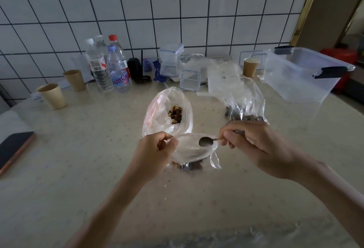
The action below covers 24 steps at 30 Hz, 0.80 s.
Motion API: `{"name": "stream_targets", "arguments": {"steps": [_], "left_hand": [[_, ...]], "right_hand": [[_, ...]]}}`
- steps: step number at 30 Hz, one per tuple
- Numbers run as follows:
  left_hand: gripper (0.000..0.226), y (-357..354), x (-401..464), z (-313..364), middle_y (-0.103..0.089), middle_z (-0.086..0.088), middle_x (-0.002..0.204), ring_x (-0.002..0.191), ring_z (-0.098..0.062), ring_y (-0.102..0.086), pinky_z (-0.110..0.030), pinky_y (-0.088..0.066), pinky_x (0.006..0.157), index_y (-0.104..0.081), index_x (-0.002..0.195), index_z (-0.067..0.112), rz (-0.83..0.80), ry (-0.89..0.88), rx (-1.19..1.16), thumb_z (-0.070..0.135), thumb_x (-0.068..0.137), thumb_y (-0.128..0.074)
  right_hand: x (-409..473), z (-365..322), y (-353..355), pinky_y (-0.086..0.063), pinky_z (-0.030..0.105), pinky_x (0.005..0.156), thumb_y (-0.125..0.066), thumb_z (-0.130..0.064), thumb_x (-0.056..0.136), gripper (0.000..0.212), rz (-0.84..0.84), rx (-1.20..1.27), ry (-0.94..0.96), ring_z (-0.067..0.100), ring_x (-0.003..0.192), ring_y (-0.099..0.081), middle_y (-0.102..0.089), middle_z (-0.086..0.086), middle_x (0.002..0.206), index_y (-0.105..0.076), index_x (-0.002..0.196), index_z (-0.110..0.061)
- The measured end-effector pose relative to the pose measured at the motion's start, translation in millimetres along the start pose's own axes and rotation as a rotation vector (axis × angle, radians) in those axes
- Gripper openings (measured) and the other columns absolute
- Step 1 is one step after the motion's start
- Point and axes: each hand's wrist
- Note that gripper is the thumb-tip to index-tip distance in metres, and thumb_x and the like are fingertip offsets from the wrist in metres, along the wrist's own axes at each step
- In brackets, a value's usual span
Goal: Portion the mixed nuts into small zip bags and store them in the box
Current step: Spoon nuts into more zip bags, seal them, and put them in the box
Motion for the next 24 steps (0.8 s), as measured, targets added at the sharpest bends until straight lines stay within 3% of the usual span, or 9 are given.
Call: {"name": "stream_targets", "arguments": {"steps": [2,5,9,12,17,19,22,24], "left_hand": [[0.02,-2.9,-0.4,-2.5,-0.062,0.0,0.052,0.046,-0.003,-0.052,-0.021,-0.045,0.056,-0.071,0.083,0.026,0.014,0.0,0.024,0.033,0.1,-0.065],[0.019,-2.6,0.6,-5.4,-0.064,0.011,0.053,0.05,-0.003,-0.061,-0.021,-0.044,0.059,-0.07,0.085,0.031,0.022,-0.001,0.052,0.045,0.097,-0.066],[0.034,8.1,11.4,-8.0,-0.068,0.018,0.063,0.056,-0.002,-0.063,-0.023,-0.045,0.06,-0.071,0.08,0.036,0.094,0.031,0.088,0.068,0.089,-0.063],[0.034,18.7,25.5,-8.3,-0.067,0.017,0.065,0.057,0.0,-0.06,-0.025,-0.043,0.059,-0.072,0.077,0.035,0.16,-0.005,0.093,0.066,0.088,-0.065],[0.027,27.8,58.5,-4.9,-0.064,0.011,0.068,0.063,-0.004,-0.06,-0.032,-0.052,0.064,-0.067,0.083,0.029,0.382,-0.09,0.089,0.055,0.087,-0.074],[0.038,26.3,76.3,-5.4,-0.063,0.009,0.084,0.076,-0.011,-0.061,-0.038,-0.055,0.073,-0.061,0.094,0.023,0.485,-0.086,0.183,0.058,0.085,-0.075],[0.071,21.5,106.8,-10.9,-0.061,0.0,0.117,0.105,-0.023,-0.061,-0.044,-0.052,0.092,-0.054,0.125,0.016,0.393,0.058,0.259,0.069,0.081,-0.072],[0.091,17.5,124.1,-14.0,-0.06,-0.004,0.131,0.119,-0.027,-0.058,-0.042,-0.049,0.095,-0.048,0.14,0.012,0.287,0.152,0.244,0.072,0.077,-0.074]], "right_hand": [[4.1,7.0,-5.1,-0.05,0.026,0.063,-0.047,-0.031,0.106,0.03,0.081,0.24,-0.099,0.019,0.076,-0.068,-0.075,0.001,0.088,-0.071,0.098,-0.015],[11.7,16.7,-13.4,-0.045,0.032,0.05,-0.045,-0.012,0.11,0.03,0.242,0.542,-0.23,0.029,0.069,-0.065,-0.075,0.018,0.086,-0.068,0.097,0.001],[22.7,27.0,-20.2,-0.044,0.033,0.047,-0.043,-0.014,0.11,0.031,0.367,0.857,-0.457,0.033,0.068,-0.064,-0.073,0.026,0.088,-0.066,0.101,0.005],[37.0,32.8,-26.5,-0.044,0.032,0.046,-0.044,-0.015,0.109,0.029,0.401,0.999,-0.566,0.03,0.066,-0.065,-0.074,0.026,0.09,-0.066,0.105,0.004],[67.2,42.3,-38.1,-0.046,0.033,0.049,-0.046,-0.017,0.109,0.031,0.389,0.98,-0.619,0.027,0.069,-0.069,-0.077,0.023,0.095,-0.068,0.108,0.004],[81.7,45.6,-42.4,-0.047,0.032,0.05,-0.046,-0.017,0.109,0.03,0.377,0.883,-0.621,0.025,0.069,-0.071,-0.079,0.018,0.092,-0.07,0.107,0.001],[100.8,49.7,-50.2,-0.049,0.031,0.049,-0.048,-0.018,0.108,0.026,0.347,0.672,-0.576,0.021,0.069,-0.072,-0.08,0.008,0.087,-0.07,0.104,-0.005],[109.5,52.8,-56.0,-0.051,0.031,0.049,-0.048,-0.019,0.108,0.024,0.306,0.558,-0.535,0.018,0.071,-0.073,-0.08,0.004,0.087,-0.07,0.105,-0.009]]}}
Point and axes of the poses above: each hand's wrist, its own x-axis towards the middle knuckle, its own y-axis out of the back of the hand, z = x × y
